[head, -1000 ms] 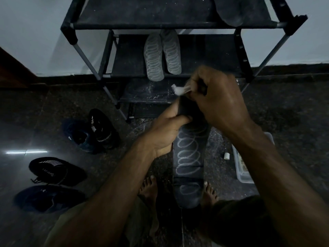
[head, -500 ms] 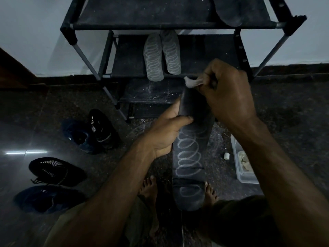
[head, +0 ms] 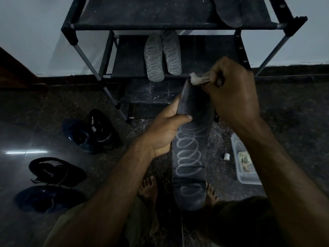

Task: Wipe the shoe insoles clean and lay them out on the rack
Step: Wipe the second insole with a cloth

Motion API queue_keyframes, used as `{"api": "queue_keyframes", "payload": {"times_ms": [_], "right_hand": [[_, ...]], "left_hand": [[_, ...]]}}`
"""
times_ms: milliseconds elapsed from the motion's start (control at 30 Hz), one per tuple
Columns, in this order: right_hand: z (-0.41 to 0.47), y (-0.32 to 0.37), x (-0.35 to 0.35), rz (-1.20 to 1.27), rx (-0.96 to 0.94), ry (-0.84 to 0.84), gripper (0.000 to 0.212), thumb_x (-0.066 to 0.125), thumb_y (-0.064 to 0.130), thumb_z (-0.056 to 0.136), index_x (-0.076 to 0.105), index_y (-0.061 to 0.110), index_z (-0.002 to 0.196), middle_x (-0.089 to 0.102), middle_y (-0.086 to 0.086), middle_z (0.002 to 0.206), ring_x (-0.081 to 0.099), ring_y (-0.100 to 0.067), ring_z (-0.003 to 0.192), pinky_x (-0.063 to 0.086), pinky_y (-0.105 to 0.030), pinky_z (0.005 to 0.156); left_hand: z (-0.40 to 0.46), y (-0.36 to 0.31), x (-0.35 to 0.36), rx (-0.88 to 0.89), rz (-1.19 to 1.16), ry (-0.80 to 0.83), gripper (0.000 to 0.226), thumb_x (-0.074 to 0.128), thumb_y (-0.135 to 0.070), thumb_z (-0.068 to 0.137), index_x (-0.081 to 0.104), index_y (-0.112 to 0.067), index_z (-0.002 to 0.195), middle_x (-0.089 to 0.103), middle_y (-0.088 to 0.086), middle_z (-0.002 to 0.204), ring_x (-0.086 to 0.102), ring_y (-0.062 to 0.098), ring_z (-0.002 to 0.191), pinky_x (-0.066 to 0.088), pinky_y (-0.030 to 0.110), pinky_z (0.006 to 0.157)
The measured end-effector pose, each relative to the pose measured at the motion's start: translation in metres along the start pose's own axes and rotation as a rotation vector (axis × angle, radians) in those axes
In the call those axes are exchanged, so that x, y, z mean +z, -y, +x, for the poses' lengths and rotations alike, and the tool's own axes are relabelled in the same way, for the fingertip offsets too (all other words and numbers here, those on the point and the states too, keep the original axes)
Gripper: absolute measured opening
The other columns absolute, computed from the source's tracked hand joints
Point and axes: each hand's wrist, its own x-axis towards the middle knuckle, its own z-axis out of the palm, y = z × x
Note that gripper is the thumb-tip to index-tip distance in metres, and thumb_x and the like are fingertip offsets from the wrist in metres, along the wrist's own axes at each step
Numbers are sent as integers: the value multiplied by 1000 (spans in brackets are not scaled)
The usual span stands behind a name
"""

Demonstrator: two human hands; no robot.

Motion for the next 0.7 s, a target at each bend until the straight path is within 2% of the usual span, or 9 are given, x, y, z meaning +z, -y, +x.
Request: {"api": "queue_keyframes", "payload": {"times_ms": [100, 200, 333, 400, 467, 533, 600, 667, 700], "right_hand": [[-1, 9, 6, 18, -73, 47, 23, 67, -1, 82, 50, 14, 75, 47, 16, 64, 50, 2, 60, 39, -16, 51], [-1, 4, 7, -2, -39, 19, 21, 66, 2, 83, 50, 14, 77, 53, 8, 68, 47, -4, 58, 41, -25, 51], [0, -5, 3, 106, 70, -24, 22, 72, 13, 84, 51, 11, 78, 56, 2, 68, 55, -4, 63, 46, -19, 55], [1, -5, 4, 234, 116, -10, 27, 75, 19, 82, 51, 7, 78, 62, -18, 76, 63, -26, 74, 53, -37, 64], [0, -1, 5, 296, 145, 12, 29, 76, 19, 81, 50, 9, 75, 62, -28, 81, 61, -38, 76, 53, -42, 65], [0, 1, 6, 298, 176, 13, 33, 77, 14, 80, 46, 18, 71, 61, -27, 79, 59, -31, 67, 52, -35, 61], [-1, 1, 7, 280, 198, 9, 36, 78, 10, 79, 45, 21, 69, 59, -18, 71, 56, -24, 61, 50, -28, 56], [-2, 2, 10, 283, 222, 27, 36, 78, 10, 78, 46, 21, 69, 57, -8, 66, 55, -17, 58, 50, -25, 54], [-3, 3, 11, 290, 230, 33, 35, 79, 11, 78, 46, 21, 69, 59, -9, 67, 56, -17, 58, 51, -28, 54]], "left_hand": [[0, -1, 1, 6, -29, 2, 52, 38, 11, 96, 51, -31, 125, 66, 2, 120, 64, 18, 110, 51, 32, 97], [1, 0, 0, 3, -30, -2, 51, 39, 10, 96, 53, -33, 118, 69, -2, 114, 66, 15, 105, 55, 29, 90], [1, -1, -2, 8, -22, -26, 48, 40, 9, 96, 56, -32, 116, 71, -5, 108, 67, 13, 102, 55, 26, 86], [2, -3, -4, 14, -63, -48, 45, 41, 8, 96, 56, -28, 120, 73, -3, 104, 69, 14, 96, 57, 27, 81], [3, -6, -7, 19, -118, -87, 43, 41, 7, 96, 55, -22, 126, 74, -2, 98, 71, 13, 89, 58, 26, 74], [5, -8, -10, 28, -173, -130, 42, 42, 4, 96, 53, -16, 132, 74, 1, 99, 71, 15, 89, 58, 29, 75], [6, -10, -12, 33, -228, -166, 39, 42, -3, 98, 52, -12, 135, 72, 5, 107, 70, 19, 95, 58, 32, 82], [7, -11, -14, 22, -258, -200, 38, 44, -12, 100, 52, -9, 137, 69, 9, 117, 68, 24, 104, 55, 38, 91], [7, -11, -15, 16, -261, -219, 38, 45, -15, 100, 52, -8, 137, 68, 11, 121, 66, 26, 109, 52, 41, 96]]}}
